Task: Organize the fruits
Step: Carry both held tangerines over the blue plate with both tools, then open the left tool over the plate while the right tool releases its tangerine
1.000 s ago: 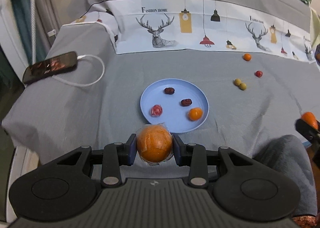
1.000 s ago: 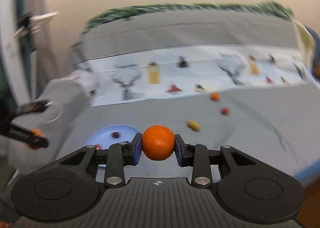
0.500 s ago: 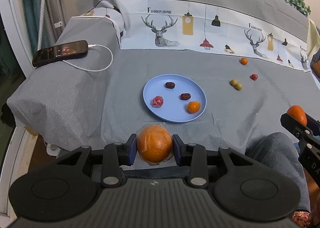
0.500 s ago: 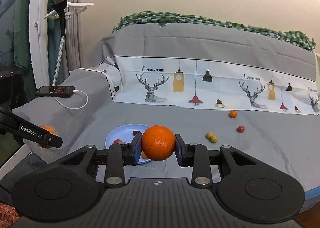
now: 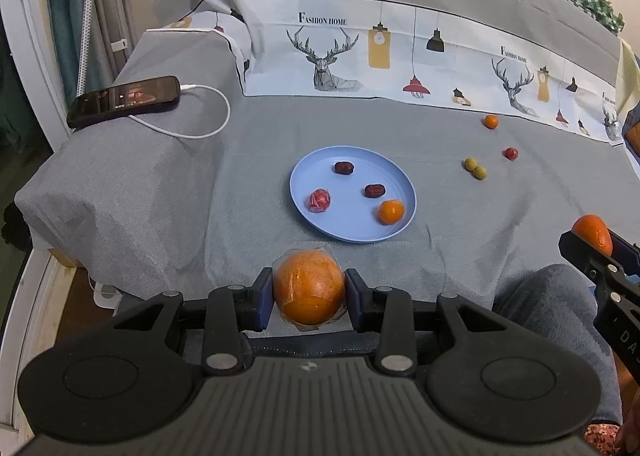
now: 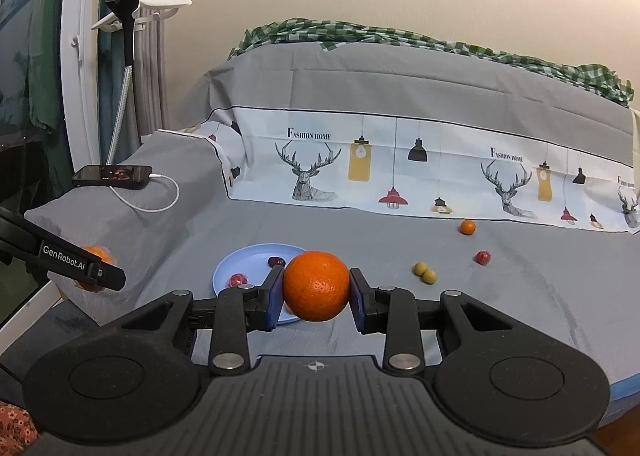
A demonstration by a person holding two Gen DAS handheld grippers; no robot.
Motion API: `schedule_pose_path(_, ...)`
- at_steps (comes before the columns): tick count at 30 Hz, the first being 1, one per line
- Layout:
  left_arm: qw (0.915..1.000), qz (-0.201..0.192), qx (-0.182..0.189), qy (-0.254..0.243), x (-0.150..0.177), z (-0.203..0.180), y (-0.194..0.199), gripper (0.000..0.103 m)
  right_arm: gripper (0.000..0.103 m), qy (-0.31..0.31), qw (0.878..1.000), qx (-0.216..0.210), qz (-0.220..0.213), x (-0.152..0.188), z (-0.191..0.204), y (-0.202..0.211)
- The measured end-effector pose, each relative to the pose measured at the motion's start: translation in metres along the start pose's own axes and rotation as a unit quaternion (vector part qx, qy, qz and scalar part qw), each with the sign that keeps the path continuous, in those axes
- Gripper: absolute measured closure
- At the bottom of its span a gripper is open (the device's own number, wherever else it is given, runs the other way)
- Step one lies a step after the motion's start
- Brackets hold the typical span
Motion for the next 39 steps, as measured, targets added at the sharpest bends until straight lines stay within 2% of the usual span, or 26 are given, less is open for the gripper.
schedule_pose_path(11, 0.9997, 0.024, 0.0, 0.006, -0.001, 0.009, -0.022, 0.062, 0.068, -0.006, 0.999, -0.011, 0.033, 0.01, 0.0, -0.022)
schedule_pose_path(17, 0.9993, 0.037, -0.003, 0.005, -0.014, 0.012, -0.052, 0.062, 0.068, -0.006, 0.998, -0.013, 0.054, 0.013, 0.004, -0.05)
schedule_pose_path(21, 0.9989, 0.046, -0.005, 0.008, -0.029, 0.01, -0.08, 0.062, 0.068, -0.01, 0.997, -0.022, 0.074, 0.016, 0.011, -0.079)
schedule_pose_path(30, 0.9966, 0.077, 0.029, 0.004, -0.052, -0.005, -0.154, 0.062, 0.068, -0.009, 0.991, -0.038, 0.129, 0.033, 0.021, -0.16)
schedule_pose_path(39, 0.9937, 0.106, 0.034, -0.014, -0.074, -0.016, -0.235, 0.062, 0.068, -0.015, 0.986, -0.035, 0.164, 0.048, 0.014, -0.242)
Point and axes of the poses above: each gripper's, at about its wrist camera, not at the fingertips, and y roughly against the way its jaws point, z to its left, x to its underside, the point moved 8 cm from there along -y, roughly the way its jaws point, and after that the axes turned 2 degrees about -z, right-handed, at the moved point
